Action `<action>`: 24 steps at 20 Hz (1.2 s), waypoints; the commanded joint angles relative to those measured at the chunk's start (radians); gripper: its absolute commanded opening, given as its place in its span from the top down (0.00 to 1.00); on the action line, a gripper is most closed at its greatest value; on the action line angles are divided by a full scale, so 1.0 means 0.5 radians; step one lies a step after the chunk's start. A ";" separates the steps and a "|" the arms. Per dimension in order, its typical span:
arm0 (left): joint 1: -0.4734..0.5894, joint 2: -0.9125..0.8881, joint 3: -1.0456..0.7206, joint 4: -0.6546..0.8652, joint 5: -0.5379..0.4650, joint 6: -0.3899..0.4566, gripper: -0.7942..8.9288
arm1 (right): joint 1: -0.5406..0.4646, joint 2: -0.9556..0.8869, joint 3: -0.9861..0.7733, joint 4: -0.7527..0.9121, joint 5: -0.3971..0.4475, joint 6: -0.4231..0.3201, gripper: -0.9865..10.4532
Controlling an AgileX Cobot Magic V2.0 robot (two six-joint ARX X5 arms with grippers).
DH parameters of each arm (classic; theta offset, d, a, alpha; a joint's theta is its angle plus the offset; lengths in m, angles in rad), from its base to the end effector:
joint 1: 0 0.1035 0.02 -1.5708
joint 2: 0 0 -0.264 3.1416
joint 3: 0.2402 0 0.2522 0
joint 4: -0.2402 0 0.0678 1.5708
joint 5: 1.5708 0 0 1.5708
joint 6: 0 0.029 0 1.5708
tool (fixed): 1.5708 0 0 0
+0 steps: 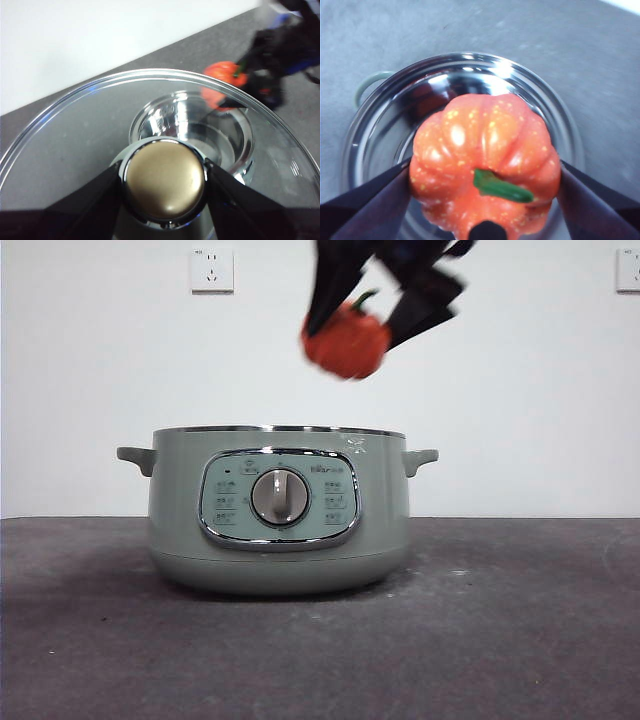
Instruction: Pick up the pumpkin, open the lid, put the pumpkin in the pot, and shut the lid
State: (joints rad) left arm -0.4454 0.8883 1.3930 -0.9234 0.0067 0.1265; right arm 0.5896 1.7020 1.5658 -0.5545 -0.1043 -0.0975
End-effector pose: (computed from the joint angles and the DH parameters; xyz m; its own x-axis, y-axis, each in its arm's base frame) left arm 0.1148 -0.0550 0.4400 0.8216 -0.3996 -0.4066 0.4791 0.8705 0.1126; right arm 0.3141 0.2137 0.3298 0.5793 0.5128 -0.6336 -0.6683 0.7438 -0.0090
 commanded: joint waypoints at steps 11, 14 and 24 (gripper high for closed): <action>0.002 -0.095 0.006 -0.014 -0.004 -0.045 0.93 | 0.137 0.680 0.225 0.011 0.024 -0.259 0.92; 0.002 -0.095 0.006 -0.024 0.002 -0.045 0.93 | 0.137 0.741 0.225 -0.037 0.073 -0.266 0.92; 0.002 0.034 0.006 0.076 0.058 -0.033 0.93 | 0.141 0.440 0.245 -0.055 0.170 -0.180 0.36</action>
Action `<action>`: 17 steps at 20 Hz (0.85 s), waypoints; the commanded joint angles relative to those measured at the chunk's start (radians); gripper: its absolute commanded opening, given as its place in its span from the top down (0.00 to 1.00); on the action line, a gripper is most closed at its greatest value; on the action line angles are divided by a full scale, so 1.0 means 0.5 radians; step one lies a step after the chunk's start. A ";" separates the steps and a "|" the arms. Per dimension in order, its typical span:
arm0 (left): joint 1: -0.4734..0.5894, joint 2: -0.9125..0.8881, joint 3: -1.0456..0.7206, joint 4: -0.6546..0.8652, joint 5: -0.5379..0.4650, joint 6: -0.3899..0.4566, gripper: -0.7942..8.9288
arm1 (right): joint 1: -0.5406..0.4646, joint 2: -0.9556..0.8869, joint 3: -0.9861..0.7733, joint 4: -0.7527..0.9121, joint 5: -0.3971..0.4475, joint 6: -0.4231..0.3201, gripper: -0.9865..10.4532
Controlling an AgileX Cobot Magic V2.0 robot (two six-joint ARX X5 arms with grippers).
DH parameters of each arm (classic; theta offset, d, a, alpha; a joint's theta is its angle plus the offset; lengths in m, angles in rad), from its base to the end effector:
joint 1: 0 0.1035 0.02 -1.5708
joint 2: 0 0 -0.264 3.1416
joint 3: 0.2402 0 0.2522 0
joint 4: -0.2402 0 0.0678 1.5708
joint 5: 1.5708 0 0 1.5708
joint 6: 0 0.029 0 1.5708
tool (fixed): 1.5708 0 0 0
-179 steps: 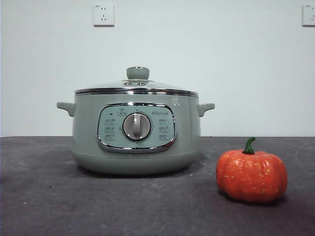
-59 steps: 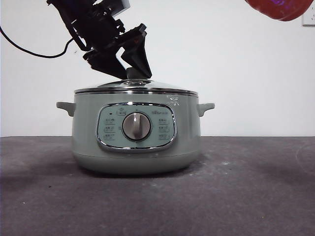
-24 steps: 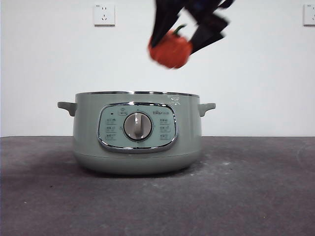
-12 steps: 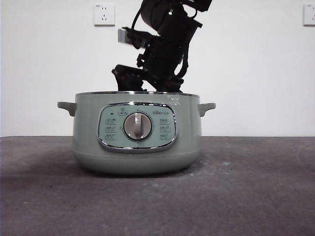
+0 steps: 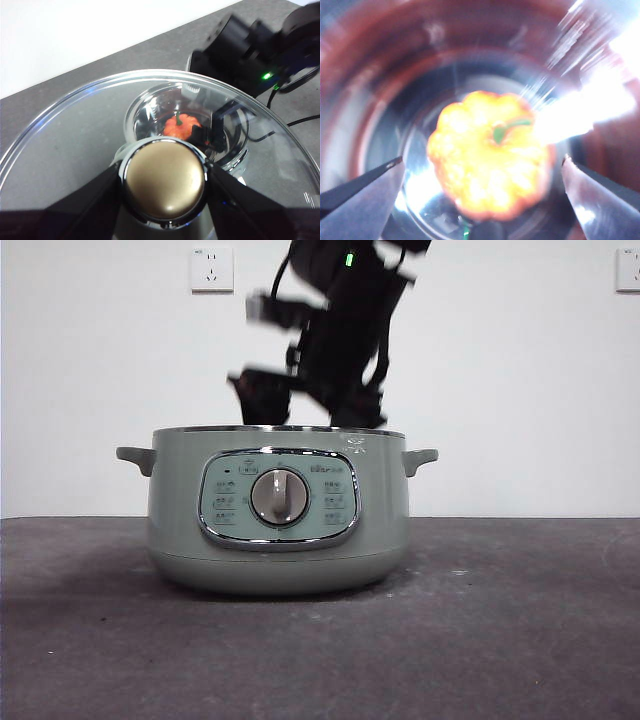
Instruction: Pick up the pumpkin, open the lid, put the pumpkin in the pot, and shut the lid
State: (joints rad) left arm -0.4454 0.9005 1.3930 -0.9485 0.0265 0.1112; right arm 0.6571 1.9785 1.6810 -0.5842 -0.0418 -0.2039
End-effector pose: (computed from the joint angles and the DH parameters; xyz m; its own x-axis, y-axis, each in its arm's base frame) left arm 0.1173 -0.0569 0.4364 0.7985 -0.4106 -0.4402 0.4934 0.8653 0.0880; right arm 0.3461 0.2685 0.2567 0.4775 0.4211 -0.7711 -0.7420 0.6633 -0.0972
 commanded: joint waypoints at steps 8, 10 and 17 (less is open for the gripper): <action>0.002 0.552 0.006 0.632 0.275 0.102 0.93 | -0.031 -1.253 0.014 -0.625 0.461 0.385 0.37; 0.001 0.704 0.005 0.755 0.317 0.102 0.93 | -0.028 -1.433 0.014 -0.729 0.457 0.391 0.37; -0.028 1.078 0.005 1.051 0.378 0.101 0.93 | -0.027 -1.740 0.014 -0.996 0.448 0.477 0.37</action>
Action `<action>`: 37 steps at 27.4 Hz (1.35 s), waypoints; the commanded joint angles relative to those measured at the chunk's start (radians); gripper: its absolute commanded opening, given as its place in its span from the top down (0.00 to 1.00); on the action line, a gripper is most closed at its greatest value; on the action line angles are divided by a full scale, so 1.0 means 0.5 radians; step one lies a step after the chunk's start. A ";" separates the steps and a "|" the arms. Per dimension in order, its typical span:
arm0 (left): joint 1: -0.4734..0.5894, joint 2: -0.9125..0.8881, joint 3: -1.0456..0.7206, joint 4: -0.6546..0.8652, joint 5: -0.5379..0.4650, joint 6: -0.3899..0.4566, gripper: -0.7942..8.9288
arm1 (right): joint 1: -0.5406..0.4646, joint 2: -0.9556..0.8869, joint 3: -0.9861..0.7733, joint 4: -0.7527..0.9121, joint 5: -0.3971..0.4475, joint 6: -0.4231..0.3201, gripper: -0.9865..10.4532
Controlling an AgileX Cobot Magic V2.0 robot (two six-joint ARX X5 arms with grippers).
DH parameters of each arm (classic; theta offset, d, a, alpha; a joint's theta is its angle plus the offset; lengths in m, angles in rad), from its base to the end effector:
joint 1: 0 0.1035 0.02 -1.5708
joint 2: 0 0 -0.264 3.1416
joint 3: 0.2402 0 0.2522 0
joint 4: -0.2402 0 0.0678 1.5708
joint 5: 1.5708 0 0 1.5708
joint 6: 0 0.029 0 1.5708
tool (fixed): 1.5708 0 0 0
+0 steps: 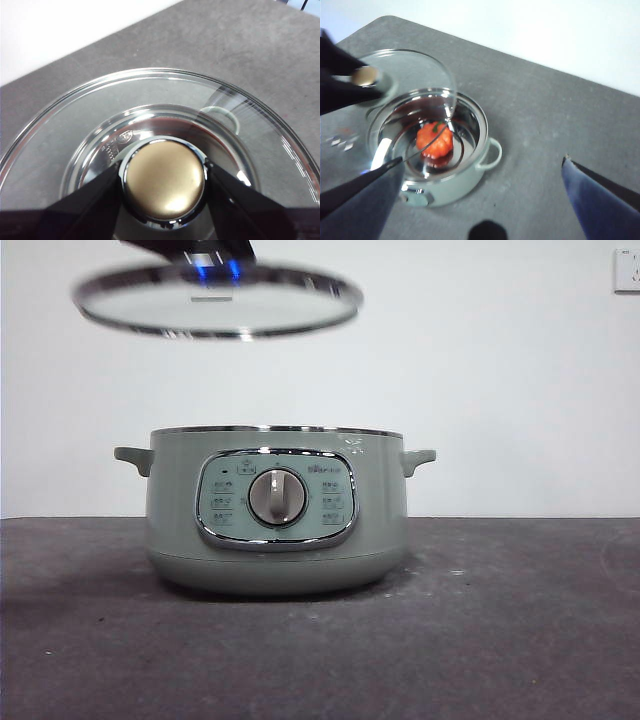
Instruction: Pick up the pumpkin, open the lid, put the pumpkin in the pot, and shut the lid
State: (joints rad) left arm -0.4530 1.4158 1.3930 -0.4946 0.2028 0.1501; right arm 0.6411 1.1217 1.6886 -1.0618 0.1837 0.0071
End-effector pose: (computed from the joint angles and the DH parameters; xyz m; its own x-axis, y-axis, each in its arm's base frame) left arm 0.2754 -0.1405 0.3711 0.6773 -0.5537 -0.4845 0.6460 0.7627 0.0315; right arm 0.1351 0.0942 0.4777 0.8027 0.3711 -0.4669 -0.4565 0.8861 -0.0805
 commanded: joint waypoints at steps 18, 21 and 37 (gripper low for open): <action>-0.014 0.491 0.005 0.478 0.031 0.023 0.93 | 0.005 -0.105 -0.002 -0.198 -0.002 0.059 0.37; -0.016 0.508 0.005 0.485 0.031 0.022 0.93 | 0.005 -0.101 -0.002 -0.198 -0.002 0.058 0.37; -0.052 0.562 0.005 0.356 0.026 0.021 0.93 | 0.005 -0.050 -0.002 -0.196 0.000 0.050 0.37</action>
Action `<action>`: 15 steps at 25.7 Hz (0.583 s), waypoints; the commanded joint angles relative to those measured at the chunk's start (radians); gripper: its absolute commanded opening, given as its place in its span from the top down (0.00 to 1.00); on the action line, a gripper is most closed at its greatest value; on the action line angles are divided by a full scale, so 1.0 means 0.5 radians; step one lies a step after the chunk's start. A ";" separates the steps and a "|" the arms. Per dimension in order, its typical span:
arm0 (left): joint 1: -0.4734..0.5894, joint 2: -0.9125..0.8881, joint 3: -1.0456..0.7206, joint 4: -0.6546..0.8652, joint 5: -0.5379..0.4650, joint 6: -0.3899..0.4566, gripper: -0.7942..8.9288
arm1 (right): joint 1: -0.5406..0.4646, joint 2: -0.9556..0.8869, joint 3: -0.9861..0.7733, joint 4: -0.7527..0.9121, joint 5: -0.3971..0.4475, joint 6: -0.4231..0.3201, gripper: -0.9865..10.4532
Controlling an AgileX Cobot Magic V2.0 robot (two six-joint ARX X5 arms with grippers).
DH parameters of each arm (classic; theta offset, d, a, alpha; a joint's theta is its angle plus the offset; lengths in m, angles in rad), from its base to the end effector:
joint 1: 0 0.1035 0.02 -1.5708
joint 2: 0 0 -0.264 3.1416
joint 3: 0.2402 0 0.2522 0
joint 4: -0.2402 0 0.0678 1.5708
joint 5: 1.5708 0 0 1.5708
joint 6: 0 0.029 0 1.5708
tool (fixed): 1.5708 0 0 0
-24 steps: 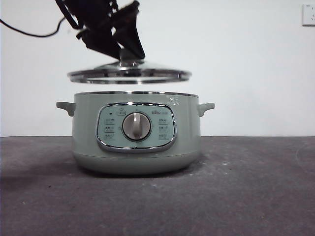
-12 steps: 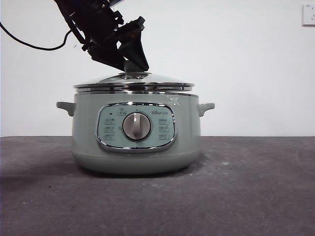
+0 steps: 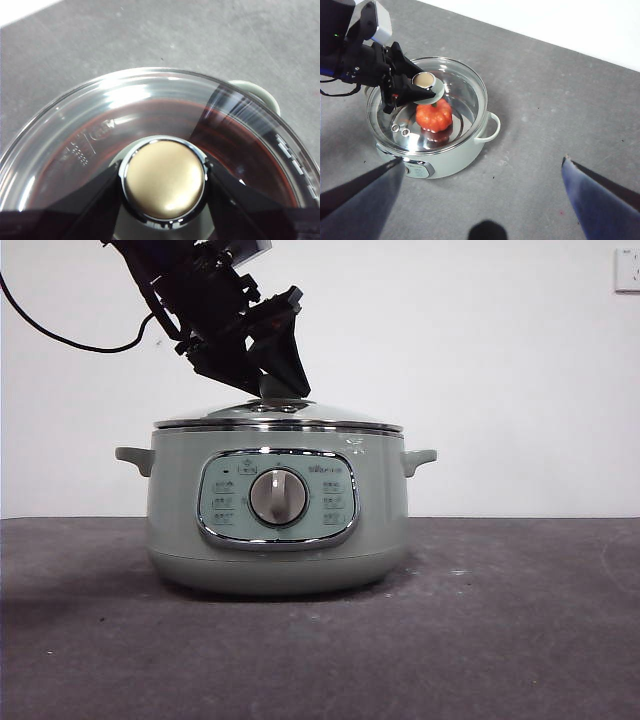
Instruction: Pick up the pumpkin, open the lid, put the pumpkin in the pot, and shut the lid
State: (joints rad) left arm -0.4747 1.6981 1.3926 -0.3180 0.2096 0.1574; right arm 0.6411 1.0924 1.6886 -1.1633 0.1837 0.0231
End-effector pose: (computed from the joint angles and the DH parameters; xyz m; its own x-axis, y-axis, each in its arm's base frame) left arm 0.3381 -0.1805 0.2928 0.6112 -0.5480 -0.5711 0.6713 0.7411 0.0073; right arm 0.1224 0.0847 0.4733 0.7739 0.3496 -0.5281 -0.4545 0.8873 -0.0786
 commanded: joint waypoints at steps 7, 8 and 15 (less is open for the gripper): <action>-0.008 -0.003 0.006 -0.072 0.005 0.002 0.93 | 0.005 0.014 -0.002 0.007 -0.002 0.010 0.37; -0.008 -0.003 0.006 -0.078 0.005 0.001 0.91 | 0.005 0.014 -0.002 0.006 -0.002 0.010 0.37; -0.008 -0.008 0.006 -0.114 0.005 -0.014 0.32 | 0.005 0.014 -0.002 -0.031 -0.003 0.010 0.37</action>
State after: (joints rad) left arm -0.4747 1.6981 1.3952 -0.3477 0.2127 0.1486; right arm 0.6411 1.0992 1.6886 -1.1790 0.1833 0.0231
